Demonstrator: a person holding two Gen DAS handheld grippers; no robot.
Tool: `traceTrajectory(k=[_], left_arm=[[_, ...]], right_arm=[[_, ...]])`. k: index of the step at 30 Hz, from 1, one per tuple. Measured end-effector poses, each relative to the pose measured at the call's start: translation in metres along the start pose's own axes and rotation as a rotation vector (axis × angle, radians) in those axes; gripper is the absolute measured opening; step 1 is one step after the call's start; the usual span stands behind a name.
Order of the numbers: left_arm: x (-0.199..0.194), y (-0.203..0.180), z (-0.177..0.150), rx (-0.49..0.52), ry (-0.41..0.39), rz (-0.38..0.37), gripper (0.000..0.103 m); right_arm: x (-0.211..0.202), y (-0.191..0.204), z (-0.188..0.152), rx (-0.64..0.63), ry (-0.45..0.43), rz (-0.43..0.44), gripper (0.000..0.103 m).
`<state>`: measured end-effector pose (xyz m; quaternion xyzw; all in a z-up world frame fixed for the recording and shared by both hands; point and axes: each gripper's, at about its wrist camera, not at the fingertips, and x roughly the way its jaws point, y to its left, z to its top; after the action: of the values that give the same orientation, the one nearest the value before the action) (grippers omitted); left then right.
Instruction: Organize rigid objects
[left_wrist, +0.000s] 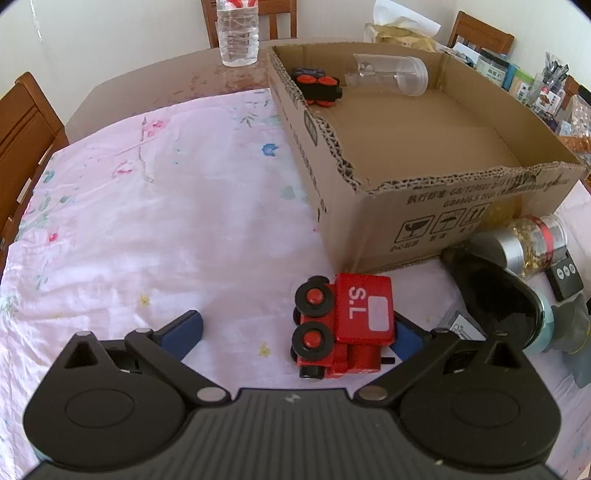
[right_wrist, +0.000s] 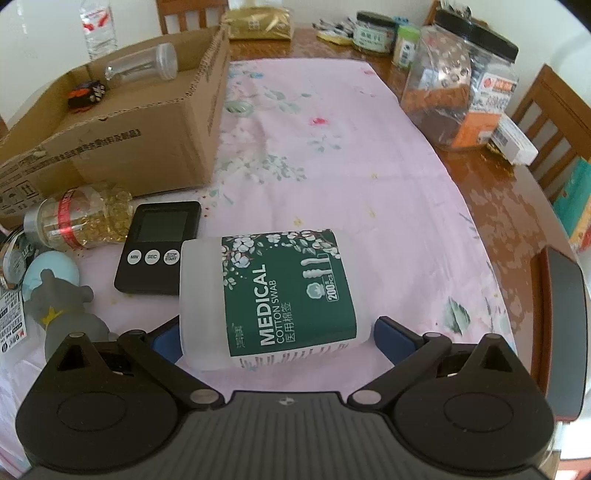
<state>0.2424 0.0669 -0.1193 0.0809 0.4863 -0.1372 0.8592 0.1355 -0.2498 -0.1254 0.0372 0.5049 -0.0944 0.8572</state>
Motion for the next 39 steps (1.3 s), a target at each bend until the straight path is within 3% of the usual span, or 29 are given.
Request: traceTrajectory(k=[16, 19, 21, 23, 28, 34, 39], left_arm=[[-0.001, -0.001, -0.003, 0.003, -0.035, 0.019, 0.103], [-0.007, -0.008, -0.003, 0.048, -0.054, 0.035, 0.093], [-0.012, -0.014, -0.003, 0.064, -0.054, 0.029, 0.079], [-0.015, -0.019, -0.003, 0.07, -0.05, 0.013, 0.073], [-0.015, -0.021, -0.006, 0.019, -0.046, -0.028, 0.066], [-0.013, -0.025, -0.008, -0.014, -0.077, -0.004, 0.065], [-0.013, -0.025, -0.007, -0.021, -0.095, 0.002, 0.05]], right_arm=[[0.001, 0.0, -0.001, -0.004, -0.013, 0.003, 0.103], [0.001, 0.0, -0.001, -0.004, -0.015, 0.003, 0.103], [0.001, 0.0, -0.001, -0.002, -0.014, 0.002, 0.103], [0.001, 0.0, -0.001, -0.001, -0.013, 0.001, 0.103], [0.001, 0.0, 0.001, -0.002, -0.007, 0.001, 0.103], [-0.005, 0.002, 0.006, -0.015, 0.004, -0.002, 0.103], [-0.016, 0.004, 0.013, -0.042, -0.028, 0.005, 0.103]])
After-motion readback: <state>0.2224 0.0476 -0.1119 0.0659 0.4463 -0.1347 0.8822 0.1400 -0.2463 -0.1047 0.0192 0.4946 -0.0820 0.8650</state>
